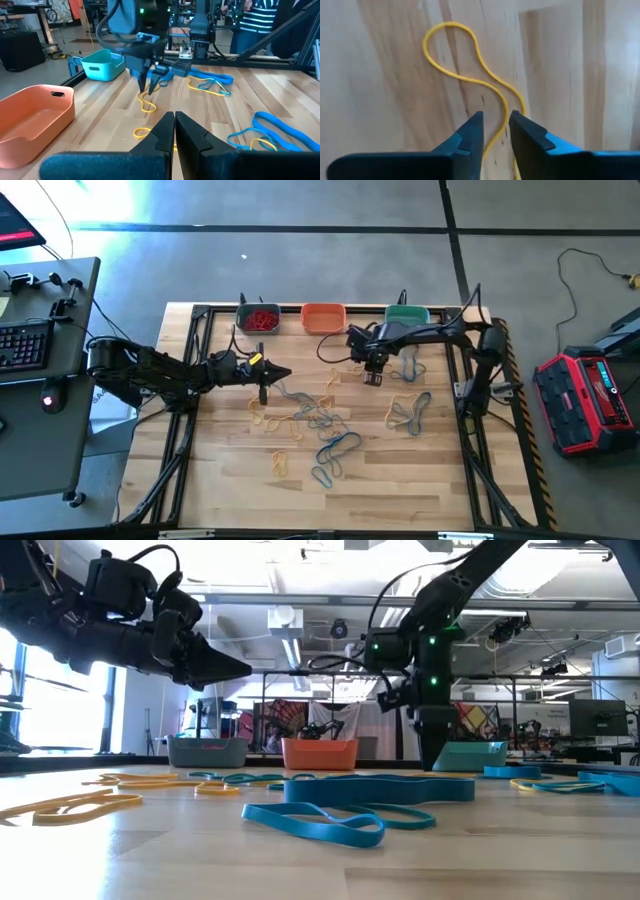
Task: Sort rubber bands into baskets
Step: Put the yellow rubber band into the orange bin
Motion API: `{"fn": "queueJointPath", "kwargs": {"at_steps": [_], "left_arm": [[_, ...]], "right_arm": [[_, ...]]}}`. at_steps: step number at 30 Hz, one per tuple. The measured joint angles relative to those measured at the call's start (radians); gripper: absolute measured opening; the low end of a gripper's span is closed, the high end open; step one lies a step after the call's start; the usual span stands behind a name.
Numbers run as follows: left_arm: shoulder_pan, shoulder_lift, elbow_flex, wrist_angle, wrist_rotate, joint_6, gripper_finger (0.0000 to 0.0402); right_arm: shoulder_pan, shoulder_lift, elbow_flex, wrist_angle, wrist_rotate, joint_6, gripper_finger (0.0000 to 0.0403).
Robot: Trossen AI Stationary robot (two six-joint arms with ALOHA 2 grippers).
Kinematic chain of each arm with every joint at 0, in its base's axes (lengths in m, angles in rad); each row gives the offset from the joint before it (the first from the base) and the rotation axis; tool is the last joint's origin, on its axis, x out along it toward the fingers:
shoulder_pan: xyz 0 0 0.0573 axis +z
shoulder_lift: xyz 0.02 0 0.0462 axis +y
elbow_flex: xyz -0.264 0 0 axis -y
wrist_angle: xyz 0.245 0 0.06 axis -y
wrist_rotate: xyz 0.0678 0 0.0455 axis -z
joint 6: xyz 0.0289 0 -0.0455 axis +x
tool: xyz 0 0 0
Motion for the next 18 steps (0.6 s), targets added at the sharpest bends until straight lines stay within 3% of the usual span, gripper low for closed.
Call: {"fn": "queueJointPath", "kwargs": {"at_steps": [10,14,18], "left_arm": [[-0.002,0.0,0.0,-0.001,0.0,-0.026,0.0007],[-0.001,0.0,0.0,-0.002,0.0,-0.026,0.0007],[-0.001,0.0,0.0,-0.002,0.001,-0.026,0.0007]], "right_arm": [[-0.012,0.015,0.0,0.005,0.071,-0.034,0.0181],[-0.043,0.028,0.002,0.012,-0.012,-0.059,0.0176],[-0.068,0.044,0.005,0.01,-0.056,-0.061,0.0135]]}}
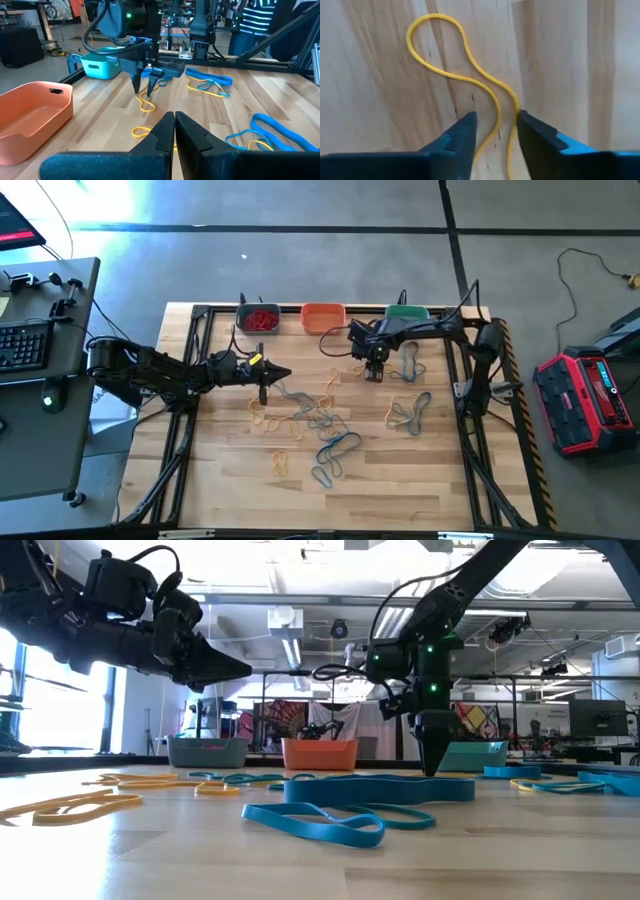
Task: Sort rubber bands into baskets
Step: Put the yellow rubber band into the orange bin
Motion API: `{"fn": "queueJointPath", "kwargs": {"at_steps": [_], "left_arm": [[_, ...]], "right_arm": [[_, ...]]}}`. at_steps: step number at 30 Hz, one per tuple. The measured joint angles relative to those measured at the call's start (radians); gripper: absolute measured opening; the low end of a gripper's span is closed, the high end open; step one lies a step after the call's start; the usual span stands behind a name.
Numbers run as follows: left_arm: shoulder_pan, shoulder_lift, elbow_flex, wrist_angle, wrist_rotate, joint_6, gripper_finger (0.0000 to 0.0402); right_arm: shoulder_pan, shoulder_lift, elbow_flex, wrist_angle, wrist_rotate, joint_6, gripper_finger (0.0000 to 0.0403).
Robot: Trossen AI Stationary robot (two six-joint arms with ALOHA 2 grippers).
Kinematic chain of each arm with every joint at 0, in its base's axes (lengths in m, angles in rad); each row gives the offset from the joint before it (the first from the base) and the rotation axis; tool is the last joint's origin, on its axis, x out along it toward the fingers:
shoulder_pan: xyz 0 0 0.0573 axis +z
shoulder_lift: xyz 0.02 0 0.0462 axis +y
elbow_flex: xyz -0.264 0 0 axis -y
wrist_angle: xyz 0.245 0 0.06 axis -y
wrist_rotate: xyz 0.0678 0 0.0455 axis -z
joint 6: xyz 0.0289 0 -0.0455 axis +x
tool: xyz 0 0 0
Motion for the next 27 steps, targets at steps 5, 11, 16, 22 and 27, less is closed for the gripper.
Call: {"fn": "queueJointPath", "kwargs": {"at_steps": [5,11,16,22,27], "left_arm": [[0.0,0.0,0.0,0.0,0.0,0.0,0.0007],[0.0,0.0,0.0,0.0,-0.001,0.0,0.0007],[0.0,0.0,0.0,0.0,-0.032,0.0,0.0007],[0.0,0.0,0.0,0.0,-0.065,-0.013,0.0007],[0.0,0.0,0.0,0.006,-0.11,-0.034,0.0007]], "right_arm": [[-0.018,0.01,-0.001,0.001,-0.063,-0.022,0.0063],[-0.005,0.013,0.023,-0.03,-0.074,-0.045,0.0006],[0.029,0.008,0.069,0.001,-0.057,-0.045,0.0001],[0.082,0.001,0.121,0.027,-0.067,-0.024,0.0],[0.118,0.001,0.143,0.166,-0.051,0.008,0.0]]}}
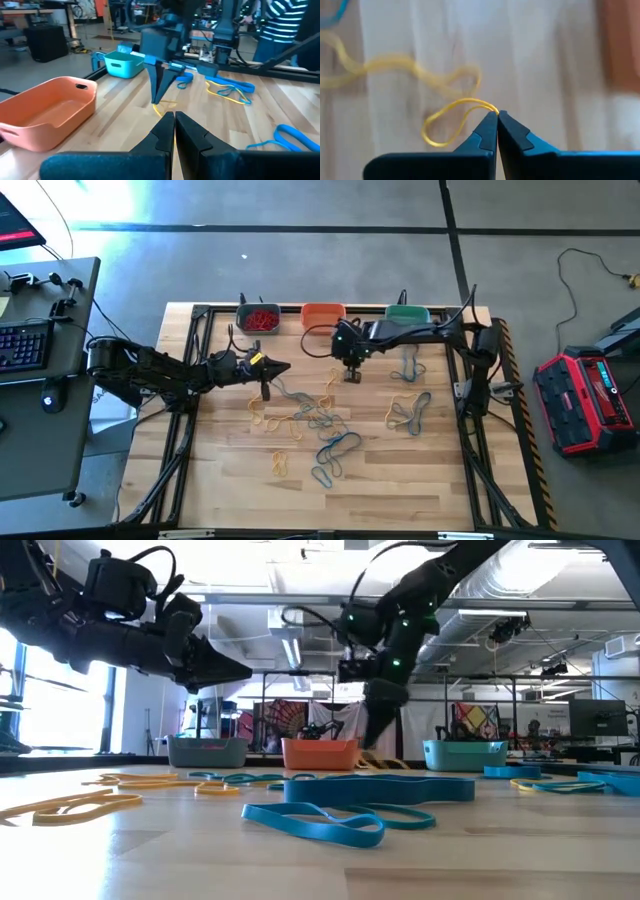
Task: Sort rubber bands into baskets
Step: Put the yellow rubber band into the orange bin
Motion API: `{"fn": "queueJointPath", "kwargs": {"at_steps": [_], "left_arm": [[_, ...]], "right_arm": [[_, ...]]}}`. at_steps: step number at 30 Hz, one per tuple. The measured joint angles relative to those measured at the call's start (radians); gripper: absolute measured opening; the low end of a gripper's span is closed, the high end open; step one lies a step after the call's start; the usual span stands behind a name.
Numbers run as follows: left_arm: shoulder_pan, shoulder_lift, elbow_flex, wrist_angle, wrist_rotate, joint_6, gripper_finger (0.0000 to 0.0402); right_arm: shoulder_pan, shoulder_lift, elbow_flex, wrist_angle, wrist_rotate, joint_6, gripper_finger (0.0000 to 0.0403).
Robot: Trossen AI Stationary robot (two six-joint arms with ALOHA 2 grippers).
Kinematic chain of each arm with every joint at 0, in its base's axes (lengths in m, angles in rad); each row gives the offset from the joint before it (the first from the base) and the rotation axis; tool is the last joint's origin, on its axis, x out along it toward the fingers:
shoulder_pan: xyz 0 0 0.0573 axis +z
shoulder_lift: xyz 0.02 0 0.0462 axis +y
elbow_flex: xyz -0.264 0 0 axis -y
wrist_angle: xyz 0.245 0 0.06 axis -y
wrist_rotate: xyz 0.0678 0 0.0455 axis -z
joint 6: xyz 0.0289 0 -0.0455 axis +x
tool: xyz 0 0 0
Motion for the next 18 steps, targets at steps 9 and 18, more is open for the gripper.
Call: {"fn": "queueJointPath", "kwargs": {"at_steps": [9,18], "left_arm": [[0.0,0.0,0.0,0.001,-0.011,0.007,0.0007],[0.0,0.0,0.0,0.001,-0.011,0.026,0.0007]], "right_arm": [[0.008,0.0,0.0,0.315,0.164,0.037,0.0],[-0.064,0.0,0.0,0.51,0.178,-0.06,0.0]]}}
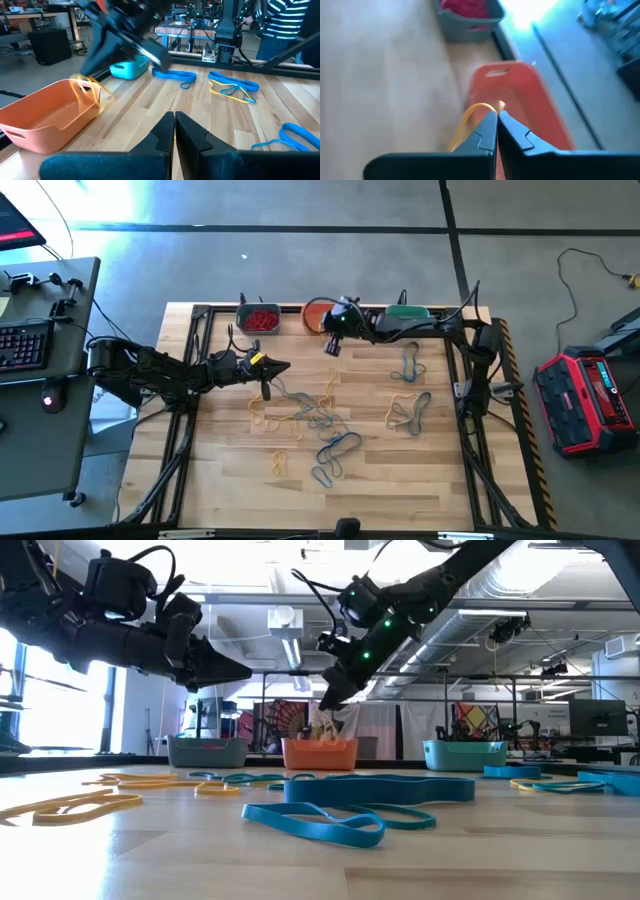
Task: Sort rubber bands into baskets
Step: Put the yellow rubber band into the orange bin
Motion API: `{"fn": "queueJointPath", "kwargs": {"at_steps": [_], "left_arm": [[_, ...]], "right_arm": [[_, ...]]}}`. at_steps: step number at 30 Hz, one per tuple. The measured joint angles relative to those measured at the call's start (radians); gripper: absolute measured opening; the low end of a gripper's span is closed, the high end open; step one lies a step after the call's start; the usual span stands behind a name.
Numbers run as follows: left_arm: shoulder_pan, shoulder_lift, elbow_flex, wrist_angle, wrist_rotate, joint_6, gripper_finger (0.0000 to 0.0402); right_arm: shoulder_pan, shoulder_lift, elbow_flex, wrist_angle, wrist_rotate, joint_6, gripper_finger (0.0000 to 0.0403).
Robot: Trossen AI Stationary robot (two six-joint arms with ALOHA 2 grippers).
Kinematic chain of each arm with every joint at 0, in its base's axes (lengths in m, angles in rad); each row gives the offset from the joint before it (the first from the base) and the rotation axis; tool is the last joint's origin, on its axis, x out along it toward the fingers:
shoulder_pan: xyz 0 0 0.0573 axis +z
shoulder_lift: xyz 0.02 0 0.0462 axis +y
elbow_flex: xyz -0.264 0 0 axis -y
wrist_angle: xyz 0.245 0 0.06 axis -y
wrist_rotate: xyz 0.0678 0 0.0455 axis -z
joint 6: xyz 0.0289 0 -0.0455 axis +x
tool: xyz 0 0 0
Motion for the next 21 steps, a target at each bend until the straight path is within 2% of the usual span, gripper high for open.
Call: {"fn": "queueJointPath", "kwargs": {"at_steps": [6,10,21], "left_arm": [[0.0,0.0,0.0,0.0,0.0,0.0,0.0007],[0.0,0.0,0.0,0.0,0.0,0.001,0.0007],[-0.001,0.0,0.0,-0.007,0.001,0.0,0.0007]], "right_arm": [[-0.065,0.0,0.0,0.11,-0.038,-0.082,0.0],[-0.095,0.023,0.003,0.124,-0.068,-0.12,0.0],[-0.12,0.224,0.241,-0.148,-0.081,-0.154,0.0]]}}
